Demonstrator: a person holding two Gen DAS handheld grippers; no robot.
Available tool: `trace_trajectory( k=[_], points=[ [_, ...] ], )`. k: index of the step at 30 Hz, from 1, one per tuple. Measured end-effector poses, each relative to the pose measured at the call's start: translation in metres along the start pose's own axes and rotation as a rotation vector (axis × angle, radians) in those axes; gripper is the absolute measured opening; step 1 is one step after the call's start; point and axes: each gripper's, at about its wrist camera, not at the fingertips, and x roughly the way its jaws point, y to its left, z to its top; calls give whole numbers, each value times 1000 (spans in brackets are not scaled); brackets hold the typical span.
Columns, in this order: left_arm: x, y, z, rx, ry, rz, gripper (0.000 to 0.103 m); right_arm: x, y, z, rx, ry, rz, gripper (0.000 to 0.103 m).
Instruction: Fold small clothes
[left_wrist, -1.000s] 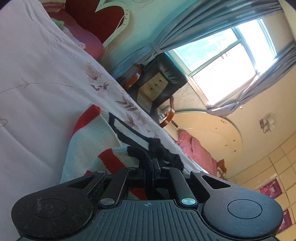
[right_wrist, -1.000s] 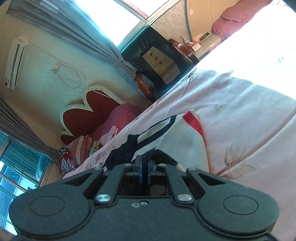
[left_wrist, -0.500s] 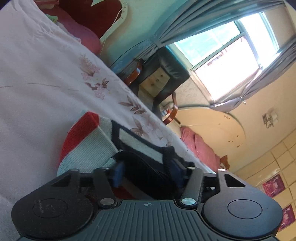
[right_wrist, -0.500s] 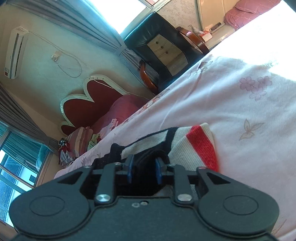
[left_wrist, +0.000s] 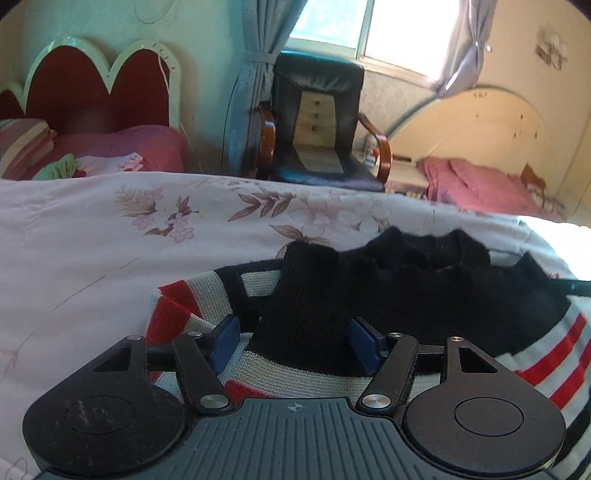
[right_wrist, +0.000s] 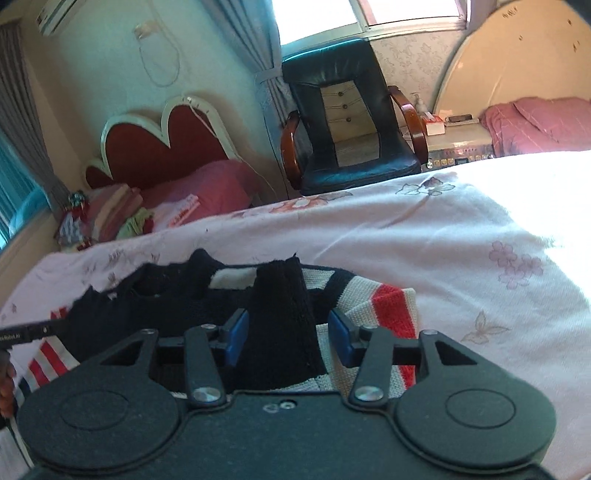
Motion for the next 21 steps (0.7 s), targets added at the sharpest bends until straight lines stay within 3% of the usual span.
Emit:
trace_trajectory(
  k=[3,4,5,7,12,15,17,19,21],
  points=[
    [1,-16,-4,109,-28,74,30,6,22,-4,-129,15,-81,39],
    [-2,-22,-6,125,-46,114,13,8,30,-6,-173,14,-105,30],
    [-5,-24,-7,129,-66,123,5,9,35,-7,-210,5,-122,13],
    [-13,-26,-11,116,-109,127,5,6,41,-9,-241,-17,-135,5],
    [-41,-25,-13,65,-302,123,5,-14,40,-3,-236,-151,-144,5],
    [-39,-20,-9,37,-338,165,5,-15,36,4,-229,-208,-151,5],
    [-27,-15,-5,9,-287,189,5,-8,33,6,-215,-213,-180,5],
    [-3,-10,-7,-13,-174,189,5,9,26,8,-179,-154,-210,5],
    [6,-10,-6,-2,-135,192,5,28,19,2,-144,-66,-236,6]
  ],
)
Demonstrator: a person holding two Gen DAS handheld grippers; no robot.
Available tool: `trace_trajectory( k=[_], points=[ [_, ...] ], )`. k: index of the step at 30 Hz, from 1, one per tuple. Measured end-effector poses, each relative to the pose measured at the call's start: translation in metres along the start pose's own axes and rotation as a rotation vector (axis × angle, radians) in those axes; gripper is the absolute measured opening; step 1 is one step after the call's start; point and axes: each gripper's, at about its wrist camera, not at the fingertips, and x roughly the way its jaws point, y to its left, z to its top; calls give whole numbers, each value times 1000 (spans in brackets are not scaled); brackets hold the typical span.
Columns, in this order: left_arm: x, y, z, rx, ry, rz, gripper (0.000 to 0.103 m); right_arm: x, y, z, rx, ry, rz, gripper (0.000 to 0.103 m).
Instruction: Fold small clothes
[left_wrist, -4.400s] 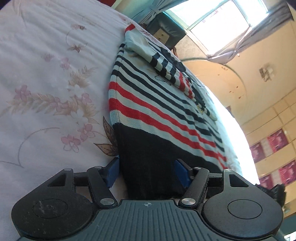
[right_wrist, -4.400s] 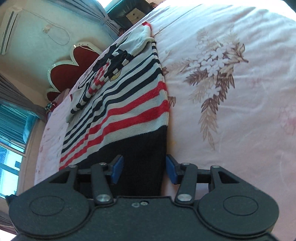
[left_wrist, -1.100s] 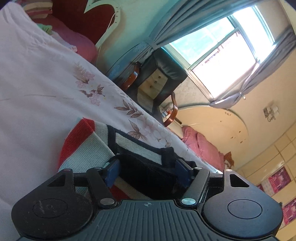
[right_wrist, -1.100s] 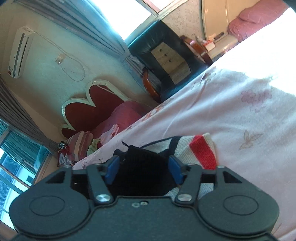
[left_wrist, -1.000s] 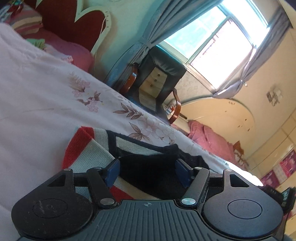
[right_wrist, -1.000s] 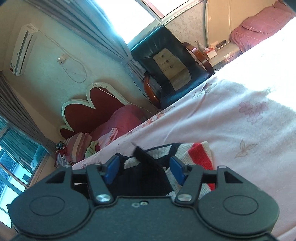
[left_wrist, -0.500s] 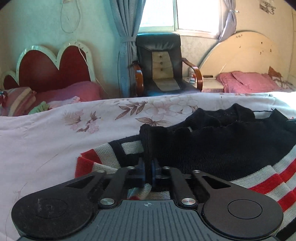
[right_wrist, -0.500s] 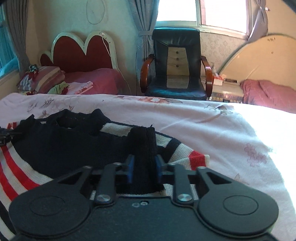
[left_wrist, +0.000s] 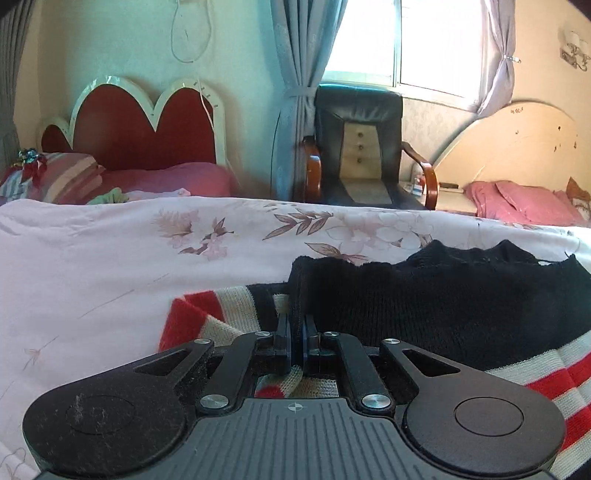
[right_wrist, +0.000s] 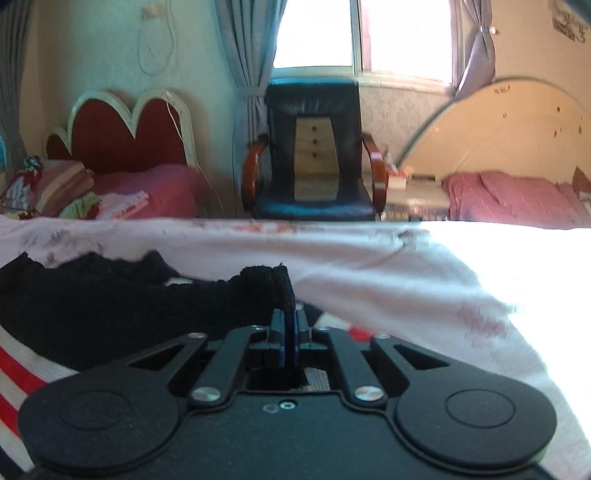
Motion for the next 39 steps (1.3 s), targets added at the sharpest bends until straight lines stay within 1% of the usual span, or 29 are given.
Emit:
trace_trajectory(
  k=[2,3,4,5,6,7,8,9,11,12,14,16,17,18,19,20,21,23,25,27,28,29,30,32,33,35,36,38,39],
  points=[
    [3,-3,1,23,16,0,5,4,3,0,14,10,-3,9],
    [3,-2,1,22,16,-2,9,4,4,0,14,11,-9,11],
    [0,1,1,6,13,-18,19,3,5,-1,9,10,-13,18],
    [-6,5,1,-18,8,-26,42,-1,5,-1,12,6,-27,28],
    [-19,7,0,-44,-19,-16,53,-12,7,-2,22,-13,-35,32],
    [-36,8,-3,-51,-68,-17,64,-25,9,-3,25,-42,-22,35],
    [-55,6,-9,-36,-112,-40,66,-39,12,-5,24,-71,1,35],
    [-71,2,-15,-28,-127,-73,66,-56,19,-10,13,-82,48,35],
    [-94,-18,-31,1,-119,-155,66,-77,39,-24,-48,-75,141,34],
    [-102,-31,-39,36,-119,-173,66,-86,56,-32,-106,-64,174,34],
    [-116,-61,-55,101,-111,-196,66,-92,86,-50,-177,-21,225,33],
    [-121,-80,-65,111,-95,-211,66,-95,113,-62,-222,-6,243,34],
    [-120,-86,-69,106,-83,-201,65,-97,126,-65,-240,-6,252,35],
    [-118,-87,-71,97,-60,-181,65,-99,134,-68,-253,-9,256,29],
    [-116,-85,-73,93,-46,-183,65,-99,143,-71,-272,-14,215,26],
    [-114,-80,-75,87,-44,-190,66,-98,146,-73,-284,-7,189,34],
    [-115,-74,-76,81,-48,-183,66,-95,145,-74,-281,16,185,36],
    [-118,-57,-79,69,-43,-144,66,-96,138,-76,-284,21,175,36],
    [-121,-29,-84,42,-28,-94,66,-103,130,-78,-308,17,124,40],
    [-128,5,-93,-2,-33,-87,66,-110,109,-81,-283,24,66,42],
    [-132,18,-97,2,-36,-76,65,-114,93,-85,-261,31,29,43],
    [-137,27,-100,13,-46,-96,60,-118,75,-89,-226,38,0,47],
    [-140,31,-102,25,-49,-102,59,-122,59,-92,-184,47,-11,48],
    [-141,26,-101,71,-44,-86,59,-127,37,-99,-144,57,-20,44],
    [-140,21,-100,80,-41,-71,59,-129,37,-101,-157,50,-20,44],
    [-143,10,-93,52,-35,-38,60,-131,48,-99,-186,56,-51,43],
    [-146,4,-90,30,-43,-48,62,-136,55,-95,-169,45,-52,42],
    [-156,-16,-87,26,-83,-103,80,-151,67,-88,-131,-13,8,41],
    [-157,-28,-86,46,-94,-118,80,-155,77,-88,-135,-23,29,41]
  ],
)
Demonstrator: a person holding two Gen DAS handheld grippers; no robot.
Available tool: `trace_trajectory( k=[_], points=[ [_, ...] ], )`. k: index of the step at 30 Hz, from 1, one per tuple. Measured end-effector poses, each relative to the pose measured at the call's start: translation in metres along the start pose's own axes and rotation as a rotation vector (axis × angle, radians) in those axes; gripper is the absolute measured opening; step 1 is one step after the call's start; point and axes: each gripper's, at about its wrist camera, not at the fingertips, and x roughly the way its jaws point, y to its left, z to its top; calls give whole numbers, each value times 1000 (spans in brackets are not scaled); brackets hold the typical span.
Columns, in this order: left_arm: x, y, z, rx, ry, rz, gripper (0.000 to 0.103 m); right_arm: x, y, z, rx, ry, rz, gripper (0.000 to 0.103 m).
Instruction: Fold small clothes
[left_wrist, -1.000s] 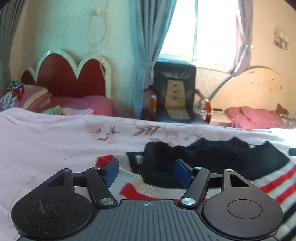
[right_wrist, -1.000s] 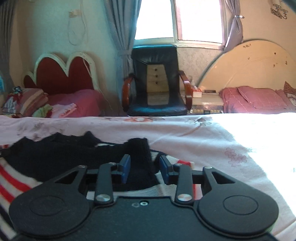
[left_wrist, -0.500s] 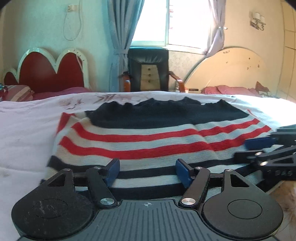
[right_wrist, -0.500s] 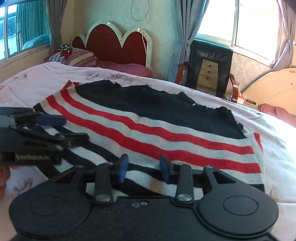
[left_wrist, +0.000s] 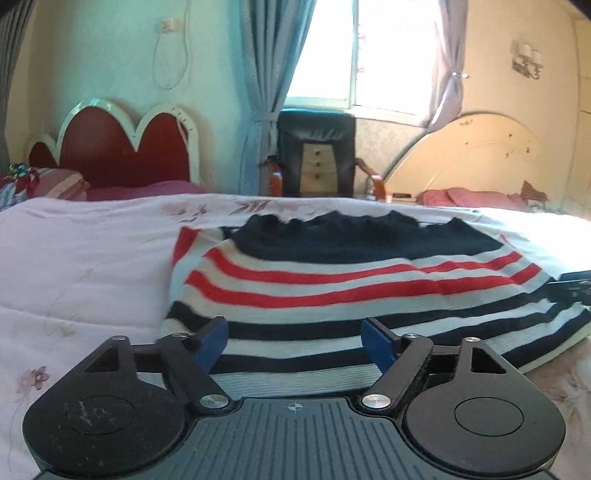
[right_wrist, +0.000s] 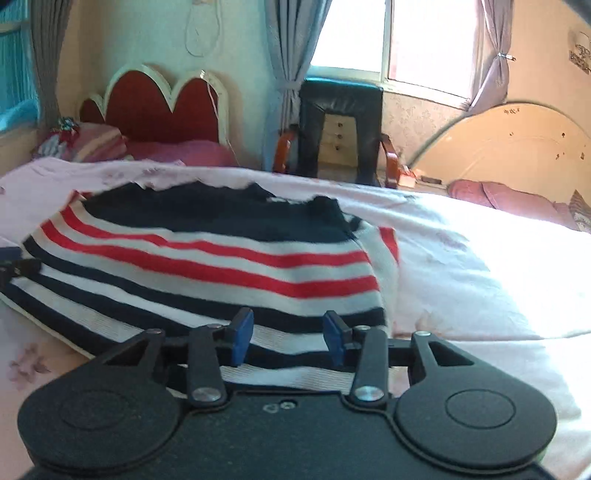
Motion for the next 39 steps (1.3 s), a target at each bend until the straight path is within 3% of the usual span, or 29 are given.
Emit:
trace_trajectory(
  k=[4,8,11,14,18,20,22,25,30,35,39],
  points=[
    [6,-47,-1,71,24,-81,80,8,41,3,-49,33,68,41],
    [12,-64,-12,116,82,-71,80,22,59,-8,-87,88,60,42],
    [8,-52,-24,114,86,-52,80,15,55,-23,-107,95,37,42],
    [2,-24,-29,50,88,-58,80,4,41,-33,-111,90,-2,44],
    [-4,4,-34,3,96,-48,80,-6,11,-43,-53,100,-35,44],
    [-5,11,-32,-18,104,-69,80,-7,1,-46,-41,105,-11,45],
    [-5,10,-18,-38,89,-45,80,-8,2,-38,-58,113,1,43],
    [4,9,8,-32,27,-28,80,-13,-1,-19,-55,31,37,43],
    [51,7,39,-33,48,-4,80,28,-12,17,0,43,18,42],
    [94,-1,44,14,113,30,80,68,-15,42,6,38,-4,40],
    [109,-4,36,33,113,42,81,84,-14,45,-33,29,-7,41]
  ],
)
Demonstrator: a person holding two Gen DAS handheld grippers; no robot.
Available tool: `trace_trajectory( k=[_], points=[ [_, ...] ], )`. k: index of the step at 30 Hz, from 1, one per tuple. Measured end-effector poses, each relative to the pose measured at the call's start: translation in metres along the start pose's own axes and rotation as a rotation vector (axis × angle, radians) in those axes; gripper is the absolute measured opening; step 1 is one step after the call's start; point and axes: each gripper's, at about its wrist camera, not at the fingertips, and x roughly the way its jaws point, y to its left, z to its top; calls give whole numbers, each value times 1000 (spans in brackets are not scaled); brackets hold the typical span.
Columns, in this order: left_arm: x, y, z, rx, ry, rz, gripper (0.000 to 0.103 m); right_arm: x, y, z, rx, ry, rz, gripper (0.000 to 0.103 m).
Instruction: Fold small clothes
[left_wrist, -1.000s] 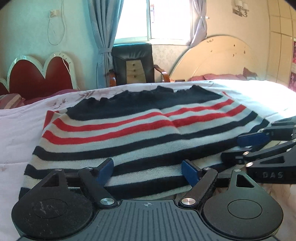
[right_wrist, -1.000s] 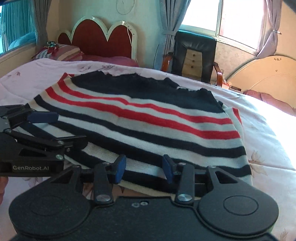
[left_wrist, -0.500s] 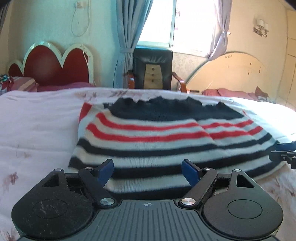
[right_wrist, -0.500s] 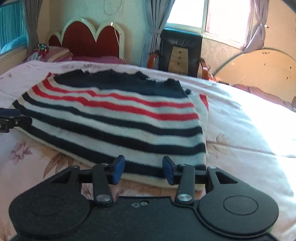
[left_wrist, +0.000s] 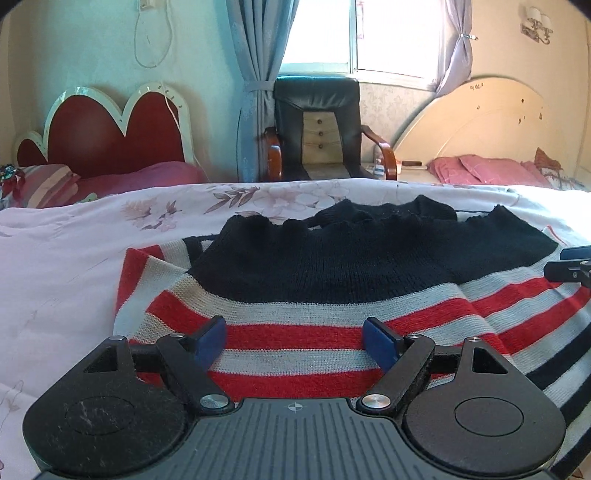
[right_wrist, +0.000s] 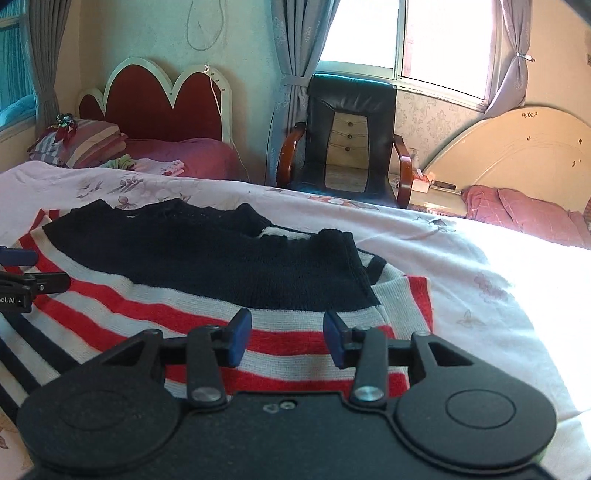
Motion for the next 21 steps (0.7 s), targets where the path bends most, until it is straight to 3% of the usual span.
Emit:
trace_trajectory(
  k=[12,15,18,21],
  points=[
    [2,3,-2,-4,-11,-4,86,18,4,-10,-50,27,-29,44],
    [-9,4,0,-8,-16,51,86,14,3,-8,-27,28,-24,42],
    [-34,19,-8,-62,-44,83,86,-4,-5,-6,21,-8,0,40],
    [-72,46,-31,-174,-84,83,86,-24,-7,-6,34,-27,26,29]
  ],
)
